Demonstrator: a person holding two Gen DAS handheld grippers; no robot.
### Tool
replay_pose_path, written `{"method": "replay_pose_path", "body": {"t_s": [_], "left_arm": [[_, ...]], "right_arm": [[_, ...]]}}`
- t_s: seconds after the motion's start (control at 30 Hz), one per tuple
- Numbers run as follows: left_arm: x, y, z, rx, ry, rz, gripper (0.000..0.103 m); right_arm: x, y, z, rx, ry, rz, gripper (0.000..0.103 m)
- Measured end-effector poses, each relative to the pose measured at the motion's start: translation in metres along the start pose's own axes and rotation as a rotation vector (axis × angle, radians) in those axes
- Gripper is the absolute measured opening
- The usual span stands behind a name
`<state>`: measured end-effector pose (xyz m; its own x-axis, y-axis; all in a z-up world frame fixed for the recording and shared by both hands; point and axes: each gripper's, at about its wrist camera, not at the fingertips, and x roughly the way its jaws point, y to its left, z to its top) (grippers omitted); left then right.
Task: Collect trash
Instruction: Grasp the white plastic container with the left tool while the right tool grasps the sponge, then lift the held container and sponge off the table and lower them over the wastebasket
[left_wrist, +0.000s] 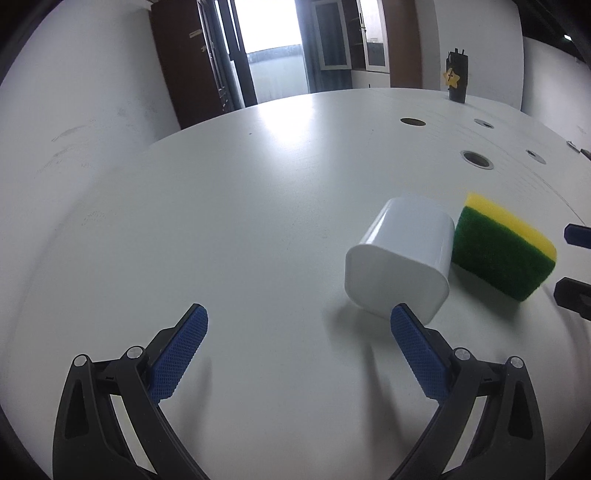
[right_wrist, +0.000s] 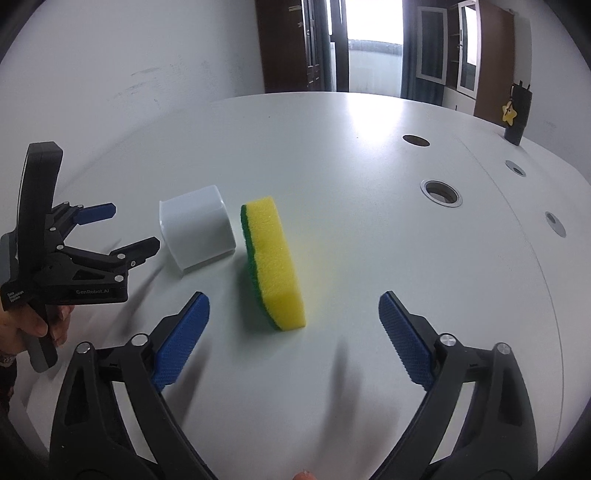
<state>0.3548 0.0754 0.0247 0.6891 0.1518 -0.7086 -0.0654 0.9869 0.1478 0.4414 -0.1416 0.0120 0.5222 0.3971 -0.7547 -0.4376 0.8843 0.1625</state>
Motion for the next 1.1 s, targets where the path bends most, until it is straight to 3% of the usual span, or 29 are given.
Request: {"method": "replay_pose_path", "body": {"t_s": [0.13,0.33,0.43,0.47,0.5,0.57,0.73,0.93,1.1], "left_arm": [[0.02,-0.007,0.012,0.002,0.044,-0.023,0.095],[0.037,-0.021,0.021,0.032,0.058,-0.076,0.069],[0.038,-0.03,0.022,0.04,0.076,-0.117,0.03],[0.036,-0.034,0.022,0.04,0.078,-0.129,0.011],[0.032,-0.037,0.022,0.04,0.072,-0.137,0.004],[0.02,-0.04,0.02,0.025,0.045,-0.149,0.003],[-0.024,-0.033,0.001,-0.001,-0.047,-0.079,0.002],[-0.081,-0.024,-0.036,-0.035,-0.094,-0.059,0.002],[-0.124,-0.029,-0.079,-0.064,-0.103,-0.099,0.002]], "right_arm": [[0.013,-0.003,0.009,-0.005,0.023,0.032,0.08],[0.032,0.0,0.013,-0.038,0.082,0.048,0.053],[0.04,-0.001,0.01,-0.026,0.104,0.061,0.027],[0.039,-0.001,0.009,-0.026,0.099,0.064,0.025],[0.038,0.0,0.008,-0.028,0.095,0.06,0.025],[0.033,0.004,0.004,-0.037,0.085,0.031,0.022],[0.003,0.014,-0.014,-0.072,0.025,-0.004,0.021],[-0.045,0.033,-0.045,-0.038,-0.057,0.049,0.021],[-0.084,0.055,-0.076,-0.042,-0.111,0.084,0.021]]}}
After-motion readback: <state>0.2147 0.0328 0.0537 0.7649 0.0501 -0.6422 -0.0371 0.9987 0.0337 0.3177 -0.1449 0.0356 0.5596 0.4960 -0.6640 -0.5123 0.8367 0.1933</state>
